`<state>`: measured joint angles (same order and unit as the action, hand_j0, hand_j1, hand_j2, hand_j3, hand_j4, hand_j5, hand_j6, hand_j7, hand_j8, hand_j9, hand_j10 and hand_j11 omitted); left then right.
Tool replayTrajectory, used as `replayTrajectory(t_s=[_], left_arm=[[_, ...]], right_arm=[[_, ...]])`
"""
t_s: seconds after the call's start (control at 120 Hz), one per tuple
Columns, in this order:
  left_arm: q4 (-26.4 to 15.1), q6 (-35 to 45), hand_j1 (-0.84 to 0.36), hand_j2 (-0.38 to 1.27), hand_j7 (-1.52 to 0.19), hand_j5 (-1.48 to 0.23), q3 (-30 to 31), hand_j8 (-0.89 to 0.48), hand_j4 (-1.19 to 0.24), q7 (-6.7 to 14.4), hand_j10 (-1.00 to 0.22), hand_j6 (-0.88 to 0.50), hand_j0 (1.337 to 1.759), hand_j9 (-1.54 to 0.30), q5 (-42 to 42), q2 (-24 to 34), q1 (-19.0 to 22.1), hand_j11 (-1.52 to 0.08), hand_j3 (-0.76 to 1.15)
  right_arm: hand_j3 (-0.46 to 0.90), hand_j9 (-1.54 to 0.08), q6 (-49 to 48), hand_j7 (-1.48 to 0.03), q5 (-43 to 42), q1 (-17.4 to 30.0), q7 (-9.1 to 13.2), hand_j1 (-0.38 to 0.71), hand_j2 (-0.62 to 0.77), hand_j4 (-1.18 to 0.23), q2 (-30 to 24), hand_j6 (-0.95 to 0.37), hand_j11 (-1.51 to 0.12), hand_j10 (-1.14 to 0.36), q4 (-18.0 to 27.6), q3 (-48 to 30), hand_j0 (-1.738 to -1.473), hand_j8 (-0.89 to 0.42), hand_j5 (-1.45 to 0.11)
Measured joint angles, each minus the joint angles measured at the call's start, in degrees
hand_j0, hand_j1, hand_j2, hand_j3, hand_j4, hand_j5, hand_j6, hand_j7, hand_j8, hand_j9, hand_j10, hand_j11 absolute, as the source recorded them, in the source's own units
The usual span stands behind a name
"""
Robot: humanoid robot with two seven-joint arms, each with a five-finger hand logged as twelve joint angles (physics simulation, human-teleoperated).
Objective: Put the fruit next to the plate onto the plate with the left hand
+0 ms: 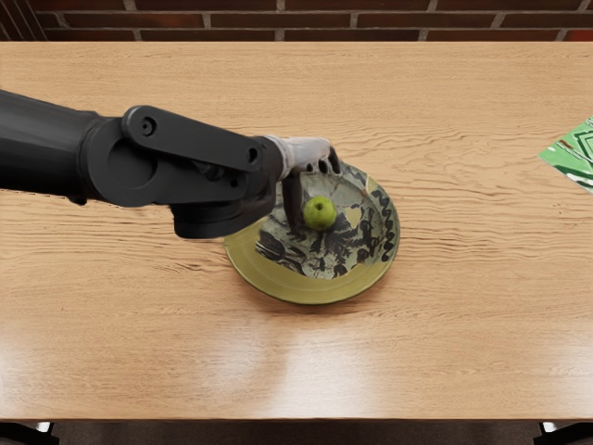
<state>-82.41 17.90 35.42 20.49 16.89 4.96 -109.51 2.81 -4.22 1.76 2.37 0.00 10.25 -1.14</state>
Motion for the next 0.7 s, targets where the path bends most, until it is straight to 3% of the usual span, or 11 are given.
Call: replayTrajectory(t_s=[0.158, 0.367, 0.558, 0.7], left_arm=[[-0.95, -2.47, 0.03, 0.06, -0.36, -0.36, -2.84, -0.26, -0.28, -0.1, -0.28, -0.26, 1.658, -0.36, -0.07, 8.52, 1.76, -0.36, 0.0], [-1.88, -11.22, 0.04, 0.05, -0.34, -0.34, -11.33, -0.26, -0.26, -0.17, -0.26, -0.26, 1.658, -0.34, -0.16, 17.9, 6.41, -0.34, 0.0], [-2.15, -25.28, 0.05, 0.05, -0.33, -0.33, -21.97, -0.25, -0.25, -0.01, -0.26, -0.25, 1.658, -0.33, -1.25, 26.92, 13.85, -0.33, 0.0], [-1.68, -37.51, 0.05, 0.05, -0.33, -0.33, -30.8, -0.25, -0.25, 0.3, -0.25, -0.25, 1.658, -0.33, -3.96, 34.83, 21.84, -0.33, 0.0]], right_arm=[[0.0, -0.03, 0.0, -0.03, 0.0, 0.0, 0.0, -0.32, -0.01, -0.03, 0.0, -0.03, -0.03, -0.03, 0.01, 0.0, -1.658, -0.03, -0.03], [0.0, -0.03, 0.0, -0.03, 0.0, 0.0, 0.0, -0.32, -0.01, -0.03, 0.0, -0.03, -0.03, -0.03, 0.01, 0.0, -1.658, -0.03, -0.03], [0.0, -0.03, 0.0, -0.03, 0.0, 0.0, 0.0, -0.32, -0.01, -0.03, 0.0, -0.03, -0.03, -0.03, 0.02, 0.0, -1.658, -0.03, -0.03], [0.0, -0.03, 0.0, -0.03, 0.0, 0.0, 0.0, -0.32, -0.01, -0.03, 0.0, -0.03, -0.03, -0.03, 0.02, 0.0, -1.658, -0.03, -0.03]])
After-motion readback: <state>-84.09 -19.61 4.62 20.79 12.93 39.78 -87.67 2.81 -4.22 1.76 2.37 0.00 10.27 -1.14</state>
